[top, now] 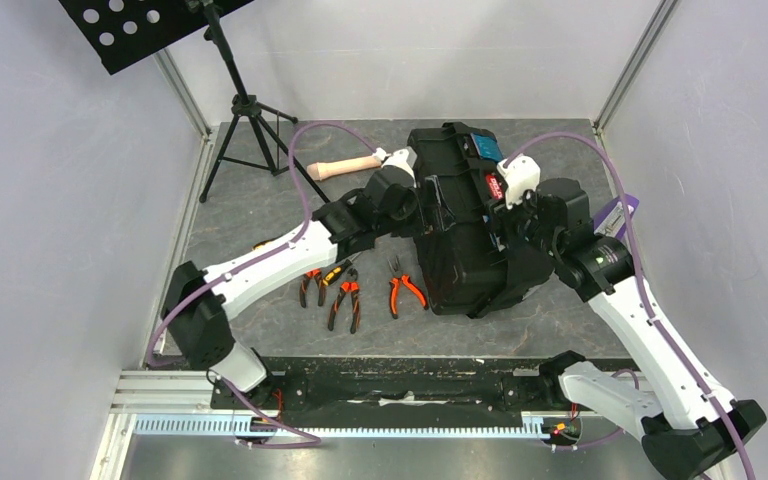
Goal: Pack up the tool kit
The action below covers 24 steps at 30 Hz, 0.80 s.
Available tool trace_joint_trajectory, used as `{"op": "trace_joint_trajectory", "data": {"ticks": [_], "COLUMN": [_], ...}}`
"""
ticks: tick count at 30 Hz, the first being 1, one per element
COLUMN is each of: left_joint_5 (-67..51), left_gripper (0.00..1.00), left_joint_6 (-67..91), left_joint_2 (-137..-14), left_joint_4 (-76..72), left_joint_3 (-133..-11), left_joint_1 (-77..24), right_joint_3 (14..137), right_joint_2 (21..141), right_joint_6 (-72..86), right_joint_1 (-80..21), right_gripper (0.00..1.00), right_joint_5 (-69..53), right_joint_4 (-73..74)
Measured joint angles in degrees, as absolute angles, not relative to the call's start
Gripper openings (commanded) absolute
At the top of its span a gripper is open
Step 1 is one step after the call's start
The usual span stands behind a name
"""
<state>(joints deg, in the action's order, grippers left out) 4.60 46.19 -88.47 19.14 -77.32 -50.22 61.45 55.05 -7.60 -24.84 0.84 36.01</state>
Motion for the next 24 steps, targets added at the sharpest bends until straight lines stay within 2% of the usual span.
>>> {"op": "trace_joint_trajectory", "data": {"ticks": [11,24], "left_joint_5": [4.27,2.81], "left_gripper": [0.87,0.87], "left_joint_6": [46.35,46.33], "left_joint_2": [-93.76,-92.82], "left_joint_4": [18.46,14.61], "left_joint_3": [-78.56,-75.55], "left_joint_1": [-50.65,-51.79], "right_joint_3": [58.52,58.61], "right_joint_2": [54.85,55.05], "right_joint_6": [-8.14,-7.92], "right_joint_1": [-25.02,-30.13], "right_gripper": [0.50,0.45], "right_joint_5": [-2.55,7.03], "right_joint_4": [35.77,36.01]}}
